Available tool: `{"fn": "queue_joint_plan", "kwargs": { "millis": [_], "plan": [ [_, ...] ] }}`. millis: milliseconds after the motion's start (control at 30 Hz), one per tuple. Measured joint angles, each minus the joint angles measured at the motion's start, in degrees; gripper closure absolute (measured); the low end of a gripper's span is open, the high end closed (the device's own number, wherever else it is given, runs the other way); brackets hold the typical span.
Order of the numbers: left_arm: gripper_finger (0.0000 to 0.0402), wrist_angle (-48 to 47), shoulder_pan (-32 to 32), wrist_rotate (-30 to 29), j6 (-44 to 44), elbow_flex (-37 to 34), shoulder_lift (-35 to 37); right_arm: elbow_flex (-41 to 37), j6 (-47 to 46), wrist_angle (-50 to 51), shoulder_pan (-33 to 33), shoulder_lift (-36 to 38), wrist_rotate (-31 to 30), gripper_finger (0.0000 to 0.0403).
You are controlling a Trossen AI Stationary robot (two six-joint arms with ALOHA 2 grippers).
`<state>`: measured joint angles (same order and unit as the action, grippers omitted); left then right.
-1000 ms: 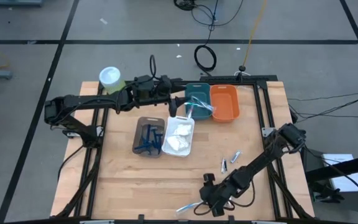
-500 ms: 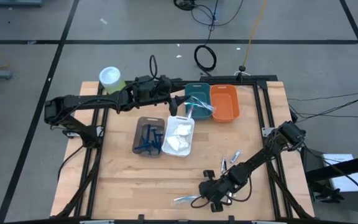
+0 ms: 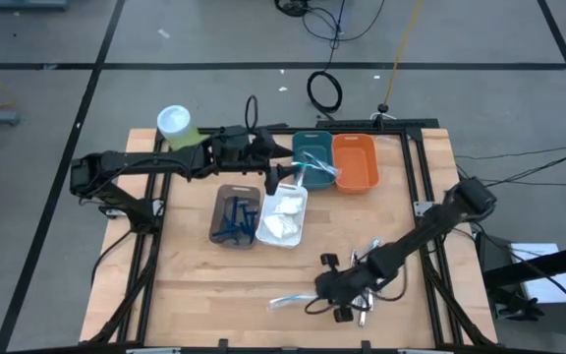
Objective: Pick & Place Travel size toiletries
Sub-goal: Put the blue toothbrush into the green bin
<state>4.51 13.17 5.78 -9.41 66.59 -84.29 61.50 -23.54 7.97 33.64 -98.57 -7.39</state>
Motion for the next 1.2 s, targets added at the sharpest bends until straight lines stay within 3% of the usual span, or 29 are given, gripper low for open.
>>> {"fn": "queue_joint_plan", "kwargs": {
  "millis": [167,367,467,600,800,900,1033,1200],
  "plan": [
    [0.0151,0.06,-1.05,-0.01,0.12,0.0,0.78,0.02,2.21,5.92,0.75,9.7,-8.17,0.0342],
    [0.0151,-2.77,-2.59,3.54,4.13,0.0,3.23,-5.83,1.93,9.61,4.65,21.61,-25.42,0.0342],
    [0.0151,1.74,-4.29,6.84,8.1,-2.21,4.18,-12.5,2.79,3.23,5.43,27.07,-33.37,0.0342],
    [0.0151,19.16,-6.08,7.12,9.1,-10.48,4.52,-22.4,12.84,-15.42,4.76,32.39,-39.39,0.0342],
    [0.0151,48.16,-6.12,5.65,2.22,-24.24,2.66,-36.23,30.3,-53.58,-0.75,34.84,-40.53,0.0342],
    [0.0151,58.52,-6.35,5.69,-1.77,-26.77,-0.01,-41.27,33.78,-68.34,-5.64,33.61,-37.05,0.0342],
    [0.0151,59.62,-7.13,5.4,0.63,-25.08,-3.96,-43.67,31.39,-74.02,-12.64,31.35,-27.78,0.0342],
    [0.0151,59.49,-9.0,5.55,1.86,-19.45,-10.17,-43.24,30.07,-73.9,-17.28,28.85,-25.36,0.0342]
  ]
}}
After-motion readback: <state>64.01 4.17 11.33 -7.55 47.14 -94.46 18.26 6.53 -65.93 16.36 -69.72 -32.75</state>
